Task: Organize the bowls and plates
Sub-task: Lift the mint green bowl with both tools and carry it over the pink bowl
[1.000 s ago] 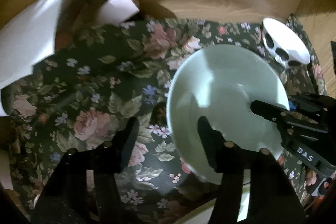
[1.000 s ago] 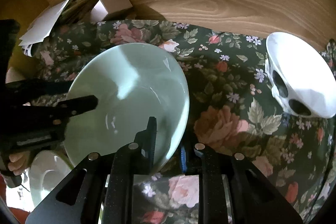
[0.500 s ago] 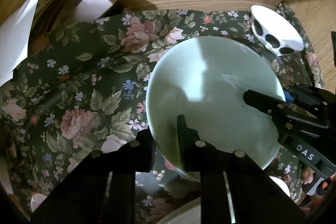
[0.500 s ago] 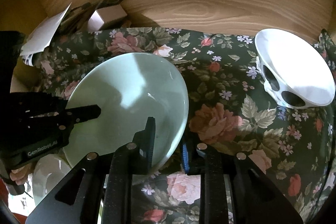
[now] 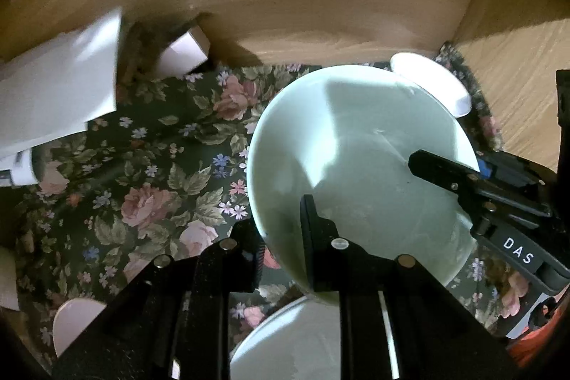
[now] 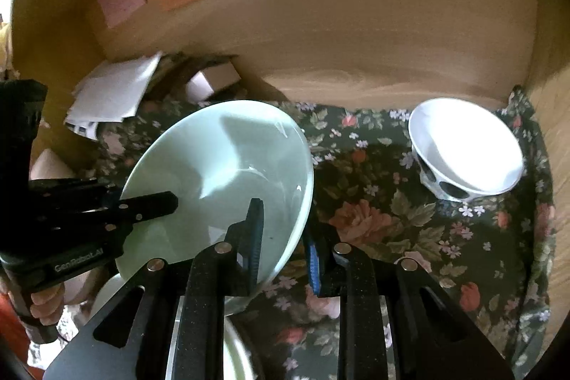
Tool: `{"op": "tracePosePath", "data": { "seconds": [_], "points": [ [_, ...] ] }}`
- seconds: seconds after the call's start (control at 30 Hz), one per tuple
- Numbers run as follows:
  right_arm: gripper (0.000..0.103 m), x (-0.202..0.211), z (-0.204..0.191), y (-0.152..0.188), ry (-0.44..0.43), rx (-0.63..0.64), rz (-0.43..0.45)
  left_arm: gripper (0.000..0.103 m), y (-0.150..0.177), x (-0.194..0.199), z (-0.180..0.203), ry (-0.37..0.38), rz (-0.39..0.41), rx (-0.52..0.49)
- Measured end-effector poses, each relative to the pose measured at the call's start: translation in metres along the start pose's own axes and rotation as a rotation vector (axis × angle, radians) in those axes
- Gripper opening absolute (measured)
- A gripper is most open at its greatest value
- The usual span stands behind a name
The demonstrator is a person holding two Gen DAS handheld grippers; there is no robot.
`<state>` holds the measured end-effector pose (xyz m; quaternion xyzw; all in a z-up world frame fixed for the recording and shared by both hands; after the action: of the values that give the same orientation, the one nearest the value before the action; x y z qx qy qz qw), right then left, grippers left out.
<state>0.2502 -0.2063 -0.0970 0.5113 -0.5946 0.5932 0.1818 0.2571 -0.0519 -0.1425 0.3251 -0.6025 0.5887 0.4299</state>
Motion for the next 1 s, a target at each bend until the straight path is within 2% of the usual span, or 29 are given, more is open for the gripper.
{"op": "tracePosePath", "data": {
  "seconds": [0.5,1.0],
  "points": [
    [0.020,0.021,-0.052,0.008,-0.027,0.065,0.062,0.018,0.044,0.052,-0.019,-0.008,0.096,0.048],
    [0.020,0.016,-0.115,0.024,-0.091,0.145,0.060,0.018,0.102,0.094,-0.068,-0.044,0.160,0.139]
  ]
}}
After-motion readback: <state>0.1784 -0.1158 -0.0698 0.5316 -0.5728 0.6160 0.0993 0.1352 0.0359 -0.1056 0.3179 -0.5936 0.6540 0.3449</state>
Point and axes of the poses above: each gripper's, at about its wrist camera, not at the fingertips, and x roughly against the way its jaws point, z to its right, y to its underside, the point moved 2 cm from there along -x, roughly the way its jaws point, and after that the axes turned 8 degrees about -z, right-handed, at the moved point
